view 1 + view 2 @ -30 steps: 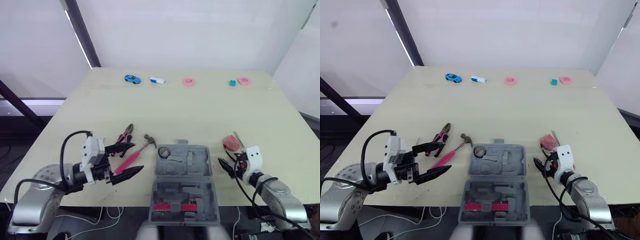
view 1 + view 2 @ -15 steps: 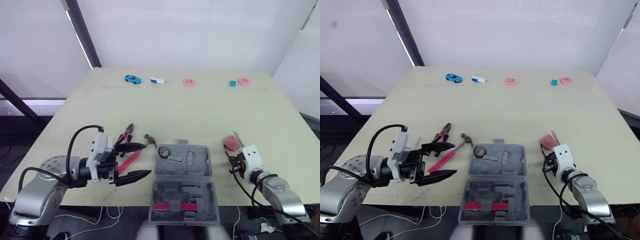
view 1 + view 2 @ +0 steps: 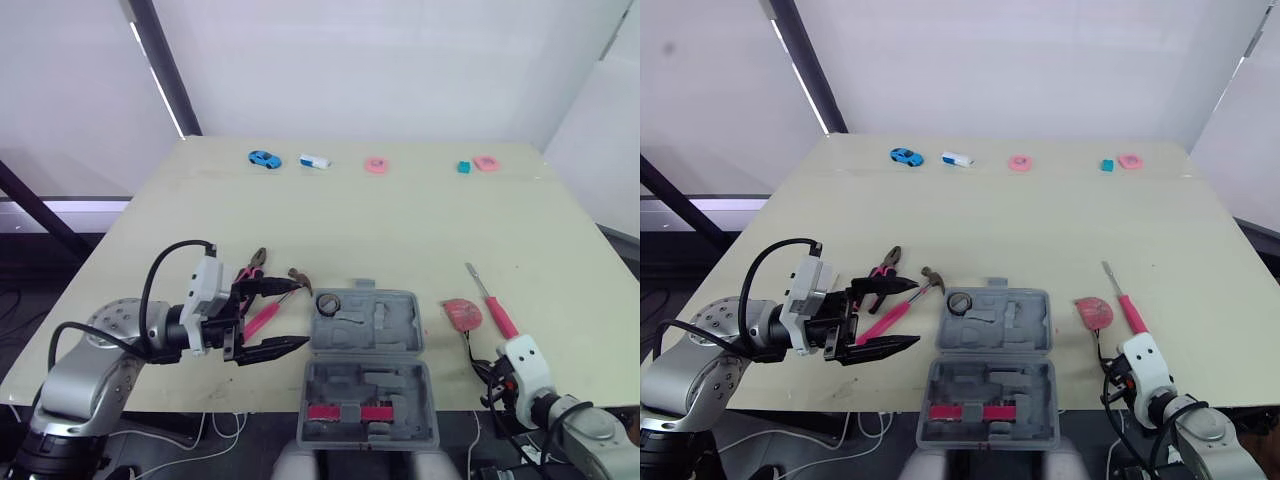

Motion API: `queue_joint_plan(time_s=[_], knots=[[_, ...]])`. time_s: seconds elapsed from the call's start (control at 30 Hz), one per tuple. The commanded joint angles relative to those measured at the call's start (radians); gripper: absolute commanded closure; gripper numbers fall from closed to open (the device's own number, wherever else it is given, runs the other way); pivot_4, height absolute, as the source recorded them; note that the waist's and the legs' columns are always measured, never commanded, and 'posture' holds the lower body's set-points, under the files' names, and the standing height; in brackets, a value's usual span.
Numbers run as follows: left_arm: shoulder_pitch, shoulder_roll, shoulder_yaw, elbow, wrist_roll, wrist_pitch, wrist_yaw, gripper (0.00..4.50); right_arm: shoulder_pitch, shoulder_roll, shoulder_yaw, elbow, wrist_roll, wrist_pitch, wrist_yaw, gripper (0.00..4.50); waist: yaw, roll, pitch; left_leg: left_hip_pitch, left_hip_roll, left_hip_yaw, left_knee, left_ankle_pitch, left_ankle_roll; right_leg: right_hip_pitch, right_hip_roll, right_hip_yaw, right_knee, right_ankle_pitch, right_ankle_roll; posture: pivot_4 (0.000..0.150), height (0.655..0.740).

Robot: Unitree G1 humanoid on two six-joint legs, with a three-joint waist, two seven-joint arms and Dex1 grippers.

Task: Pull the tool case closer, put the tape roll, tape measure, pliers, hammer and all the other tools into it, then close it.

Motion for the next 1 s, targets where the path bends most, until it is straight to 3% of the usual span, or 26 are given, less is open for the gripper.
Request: queue_joint_plan(time_s=[0.03, 0.07, 0.1, 0.13, 0.17, 0.47, 0.77, 0.87, 0.93, 1.0], knots=[[-0.022, 0.001, -0.004, -0.016, -0.008, -0.006, -0.003, 0.00, -0.021, 0.012, -0.050, -0.039, 0.025, -0.002, -0.016, 3.91, 0.001, 0.000, 0.000, 0.000, 0.000, 0.000, 0.000, 0.000, 0.000, 0.000, 0.000, 0.000, 0.000, 0.000, 0.000, 0.150, 0.7395], [-0.027, 0.002, -0.004, -0.017, -0.011, -0.003, -0.002, 0.00, -0.029, 0.022, -0.055, -0.038, 0.029, -0.001, -0.026, 3.56, 0.001, 0.000, 0.000, 0.000, 0.000, 0.000, 0.000, 0.000, 0.000, 0.000, 0.000, 0.000, 0.000, 0.000, 0.000, 0.150, 0.7395], [-0.030, 0.005, -0.003, -0.020, -0.015, 0.000, -0.001, 0.00, -0.046, 0.040, -0.059, -0.035, 0.043, 0.006, -0.037, 3.56, 0.003, 0.000, 0.000, 0.000, 0.000, 0.000, 0.000, 0.000, 0.000, 0.000, 0.000, 0.000, 0.000, 0.000, 0.000, 0.150, 0.7395], [-0.033, 0.006, -0.004, -0.022, -0.017, 0.002, -0.001, 0.00, -0.062, 0.057, -0.061, -0.030, 0.056, 0.010, -0.044, 2.83, 0.003, 0.000, 0.000, 0.000, 0.000, 0.000, 0.000, 0.000, 0.000, 0.000, 0.000, 0.000, 0.000, 0.000, 0.000, 0.150, 0.7395], [-0.032, 0.007, -0.003, -0.025, -0.018, 0.002, -0.002, 0.00, -0.078, 0.071, -0.057, -0.021, 0.056, 0.010, -0.051, 2.66, 0.002, 0.000, 0.000, -0.001, 0.000, -0.001, 0.000, 0.000, 0.000, 0.000, 0.000, 0.000, 0.000, 0.000, 0.000, 0.150, 0.7395], [-0.032, 0.021, 0.001, -0.015, -0.008, -0.022, -0.040, 0.00, -0.148, 0.151, -0.035, 0.115, 0.006, 0.010, -0.139, 2.66, 0.004, 0.000, 0.000, -0.001, 0.000, -0.001, 0.000, 0.000, 0.000, 0.000, 0.001, 0.000, 0.000, 0.001, -0.002, 0.150, 0.7395], [-0.052, 0.018, -0.006, -0.004, -0.004, -0.023, -0.049, 0.00, -0.143, 0.181, -0.015, 0.116, -0.013, -0.008, -0.166, 2.66, 0.003, -0.001, 0.000, 0.000, 0.000, -0.001, 0.000, 0.000, 0.000, 0.000, 0.001, 0.001, 0.001, 0.000, 0.000, 0.150, 0.7395], [-0.058, 0.019, -0.012, -0.004, -0.007, -0.027, -0.065, 0.00, -0.135, 0.158, 0.005, 0.116, -0.043, -0.026, -0.156, 3.40, 0.001, -0.001, 0.000, 0.000, 0.000, 0.000, 0.000, 0.000, 0.000, 0.000, 0.001, 0.001, 0.001, 0.000, 0.000, 0.150, 0.7395], [-0.059, 0.024, -0.011, -0.002, -0.015, -0.026, -0.083, 0.00, -0.115, 0.140, 0.023, 0.093, -0.050, -0.027, -0.134, 4.40, 0.001, -0.001, 0.000, 0.000, 0.000, 0.000, 0.000, 0.000, 0.000, 0.000, 0.001, 0.001, 0.001, 0.000, 0.000, 0.150, 0.7395], [-0.059, 0.028, -0.011, 0.001, -0.014, -0.030, -0.102, 0.00, -0.101, 0.126, 0.035, 0.069, -0.050, -0.026, -0.120, 4.48, 0.002, -0.001, 0.000, 0.000, 0.000, -0.001, 0.000, 0.000, 0.000, 0.000, 0.001, 0.001, 0.001, 0.000, 0.000, 0.150, 0.7395]])
